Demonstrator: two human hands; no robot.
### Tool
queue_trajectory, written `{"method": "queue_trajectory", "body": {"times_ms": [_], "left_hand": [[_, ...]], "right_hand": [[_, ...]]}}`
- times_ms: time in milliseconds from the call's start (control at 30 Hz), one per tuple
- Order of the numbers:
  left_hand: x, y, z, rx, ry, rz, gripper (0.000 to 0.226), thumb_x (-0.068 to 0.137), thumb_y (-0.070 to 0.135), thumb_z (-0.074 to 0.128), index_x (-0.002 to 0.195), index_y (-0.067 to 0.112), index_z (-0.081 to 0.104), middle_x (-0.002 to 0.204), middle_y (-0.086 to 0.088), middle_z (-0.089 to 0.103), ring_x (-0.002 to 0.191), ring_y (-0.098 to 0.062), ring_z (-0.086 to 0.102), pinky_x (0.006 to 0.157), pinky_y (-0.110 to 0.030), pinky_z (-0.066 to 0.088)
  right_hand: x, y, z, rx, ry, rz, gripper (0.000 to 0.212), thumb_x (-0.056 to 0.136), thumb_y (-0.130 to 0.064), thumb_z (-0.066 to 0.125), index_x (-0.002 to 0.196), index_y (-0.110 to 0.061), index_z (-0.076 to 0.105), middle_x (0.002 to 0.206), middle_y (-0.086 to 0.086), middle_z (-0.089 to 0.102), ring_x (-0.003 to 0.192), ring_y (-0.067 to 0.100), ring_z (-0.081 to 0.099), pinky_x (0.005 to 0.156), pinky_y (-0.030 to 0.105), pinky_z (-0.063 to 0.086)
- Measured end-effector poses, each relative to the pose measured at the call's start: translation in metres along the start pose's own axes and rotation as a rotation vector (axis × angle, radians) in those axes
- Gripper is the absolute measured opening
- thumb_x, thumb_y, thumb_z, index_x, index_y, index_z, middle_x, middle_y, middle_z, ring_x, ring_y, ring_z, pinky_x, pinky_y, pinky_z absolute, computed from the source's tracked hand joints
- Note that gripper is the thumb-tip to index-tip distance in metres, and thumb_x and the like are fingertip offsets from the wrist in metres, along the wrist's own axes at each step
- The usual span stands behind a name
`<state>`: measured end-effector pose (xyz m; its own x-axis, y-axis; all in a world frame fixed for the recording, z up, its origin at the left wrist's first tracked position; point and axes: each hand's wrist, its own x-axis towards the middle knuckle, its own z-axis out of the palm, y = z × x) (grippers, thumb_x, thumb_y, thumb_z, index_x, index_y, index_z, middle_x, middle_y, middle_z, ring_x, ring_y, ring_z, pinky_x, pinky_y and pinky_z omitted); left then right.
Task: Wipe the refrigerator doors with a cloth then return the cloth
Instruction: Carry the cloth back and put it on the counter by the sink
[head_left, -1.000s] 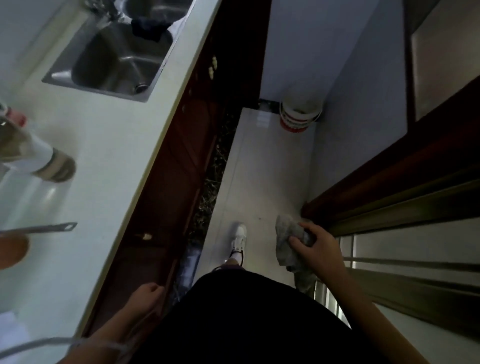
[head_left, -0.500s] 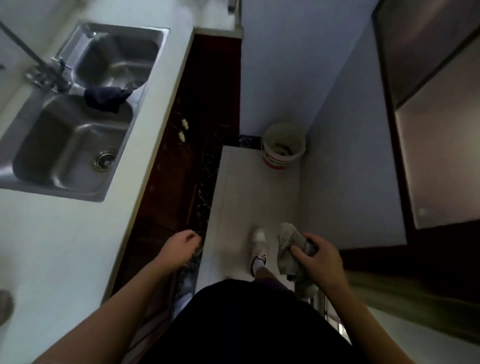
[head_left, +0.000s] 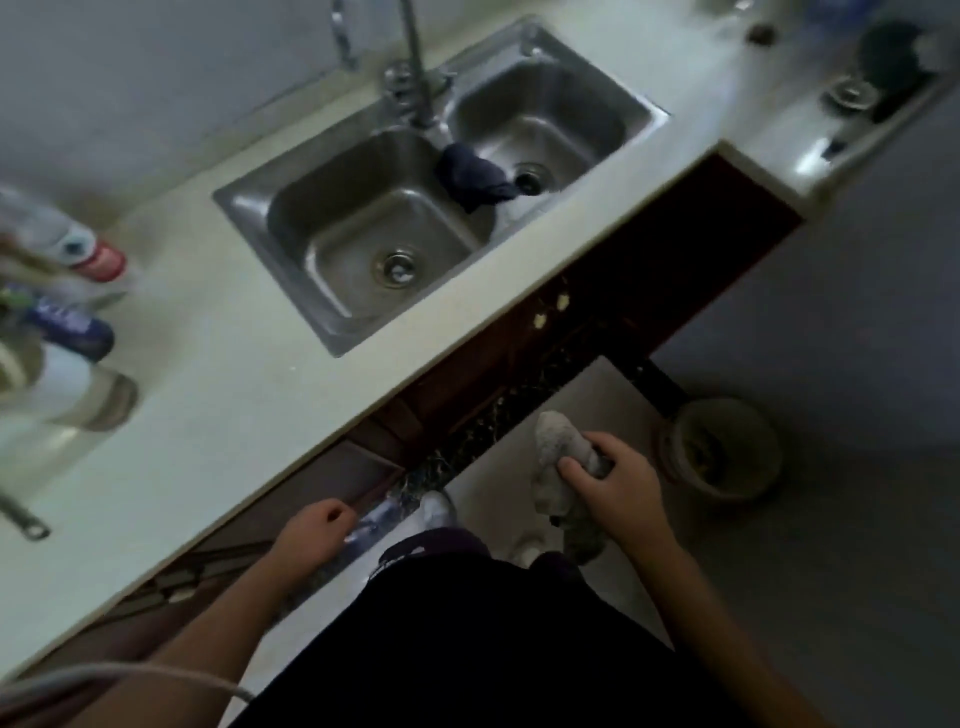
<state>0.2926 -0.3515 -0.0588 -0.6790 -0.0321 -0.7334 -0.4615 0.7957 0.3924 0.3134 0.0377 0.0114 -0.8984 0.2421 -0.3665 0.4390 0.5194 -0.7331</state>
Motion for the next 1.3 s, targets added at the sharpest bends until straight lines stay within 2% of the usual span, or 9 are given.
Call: {"method": "queue_trajectory", "body": {"times_ms": [100, 233, 433, 567, 700, 800, 1000, 1167, 1300], "left_hand": [[-0.004, -0.037, -0.004, -0.158, 0.076, -0.122, 0.028, 0.095, 0.024, 0.055, 0.082, 0.002, 0.065, 0.082, -0.02, 0.07, 0.082, -0.035, 0.069, 0.078, -0.048, 0.055], [-0.003, -0.078, -0.006, -0.291, 0.138, -0.215, 0.028, 0.095, 0.024, 0.054, 0.08, 0.002, 0.065, 0.081, -0.02, 0.069, 0.082, -0.038, 0.068, 0.078, -0.051, 0.054], [-0.026, -0.074, -0.028, -0.413, 0.237, -0.28, 0.027, 0.096, 0.011, 0.051, 0.071, 0.007, 0.059, 0.069, -0.008, 0.063, 0.062, -0.013, 0.061, 0.056, -0.017, 0.047], [-0.029, -0.085, -0.034, -0.563, 0.266, -0.344, 0.024, 0.092, 0.015, 0.055, 0.073, 0.004, 0.064, 0.077, -0.013, 0.069, 0.069, -0.022, 0.066, 0.077, -0.045, 0.059], [-0.035, -0.083, -0.041, -0.661, 0.336, -0.39, 0.04, 0.072, 0.044, 0.048, 0.074, 0.009, 0.066, 0.078, -0.009, 0.072, 0.074, -0.021, 0.072, 0.082, -0.042, 0.058], [-0.042, -0.072, -0.047, -0.738, 0.378, -0.447, 0.043, 0.071, 0.045, 0.047, 0.081, 0.01, 0.068, 0.083, -0.009, 0.073, 0.078, -0.023, 0.072, 0.084, -0.04, 0.056], [-0.044, -0.067, -0.044, -0.789, 0.399, -0.49, 0.033, 0.088, 0.042, 0.049, 0.087, 0.015, 0.068, 0.087, -0.004, 0.073, 0.084, -0.021, 0.071, 0.084, -0.038, 0.054], [-0.033, -0.075, -0.029, -0.873, 0.382, -0.531, 0.038, 0.076, 0.046, 0.044, 0.088, 0.02, 0.069, 0.088, -0.003, 0.074, 0.083, -0.022, 0.071, 0.085, -0.041, 0.055], [-0.029, -0.08, -0.02, -0.944, 0.384, -0.562, 0.039, 0.075, 0.044, 0.047, 0.088, 0.015, 0.069, 0.087, -0.009, 0.073, 0.085, -0.029, 0.071, 0.086, -0.047, 0.056]], "right_hand": [[0.037, -0.036, 0.017, -0.066, -0.166, -0.076, 0.032, 0.09, -0.036, 0.076, 0.119, -0.025, 0.069, 0.105, -0.007, 0.07, 0.091, 0.005, 0.064, 0.069, 0.017, 0.046], [0.071, -0.084, 0.053, -0.146, -0.317, -0.155, 0.041, 0.09, -0.041, 0.076, 0.126, -0.025, 0.067, 0.113, -0.007, 0.069, 0.101, 0.013, 0.065, 0.08, 0.027, 0.052], [0.1, -0.147, 0.11, -0.232, -0.397, -0.306, 0.039, 0.084, -0.038, 0.082, 0.119, -0.025, 0.07, 0.107, -0.007, 0.072, 0.101, 0.014, 0.067, 0.09, 0.032, 0.055], [0.12, -0.192, 0.137, -0.286, -0.472, -0.425, 0.034, 0.084, -0.039, 0.08, 0.115, -0.027, 0.071, 0.105, -0.005, 0.073, 0.098, 0.016, 0.068, 0.085, 0.034, 0.054], [0.146, -0.249, 0.168, -0.318, -0.546, -0.542, 0.038, 0.085, -0.036, 0.079, 0.121, -0.024, 0.071, 0.105, -0.003, 0.072, 0.097, 0.016, 0.066, 0.081, 0.031, 0.05], [0.172, -0.295, 0.197, -0.329, -0.603, -0.614, 0.035, 0.087, -0.034, 0.078, 0.12, -0.024, 0.071, 0.097, -0.01, 0.065, 0.093, 0.012, 0.063, 0.08, 0.026, 0.045], [0.216, -0.364, 0.272, -0.386, -0.713, -0.805, 0.039, 0.087, -0.029, 0.077, 0.124, -0.024, 0.067, 0.112, -0.008, 0.067, 0.104, 0.017, 0.064, 0.095, 0.041, 0.055], [0.227, -0.358, 0.328, -0.584, -0.891, -0.925, 0.048, 0.087, -0.025, 0.078, 0.133, -0.022, 0.065, 0.127, 0.003, 0.068, 0.114, 0.025, 0.061, 0.095, 0.031, 0.046], [0.225, -0.335, 0.336, -0.652, -0.881, -1.072, 0.051, 0.085, -0.032, 0.073, 0.135, -0.027, 0.063, 0.131, 0.004, 0.067, 0.118, 0.031, 0.059, 0.103, 0.048, 0.048]]}}
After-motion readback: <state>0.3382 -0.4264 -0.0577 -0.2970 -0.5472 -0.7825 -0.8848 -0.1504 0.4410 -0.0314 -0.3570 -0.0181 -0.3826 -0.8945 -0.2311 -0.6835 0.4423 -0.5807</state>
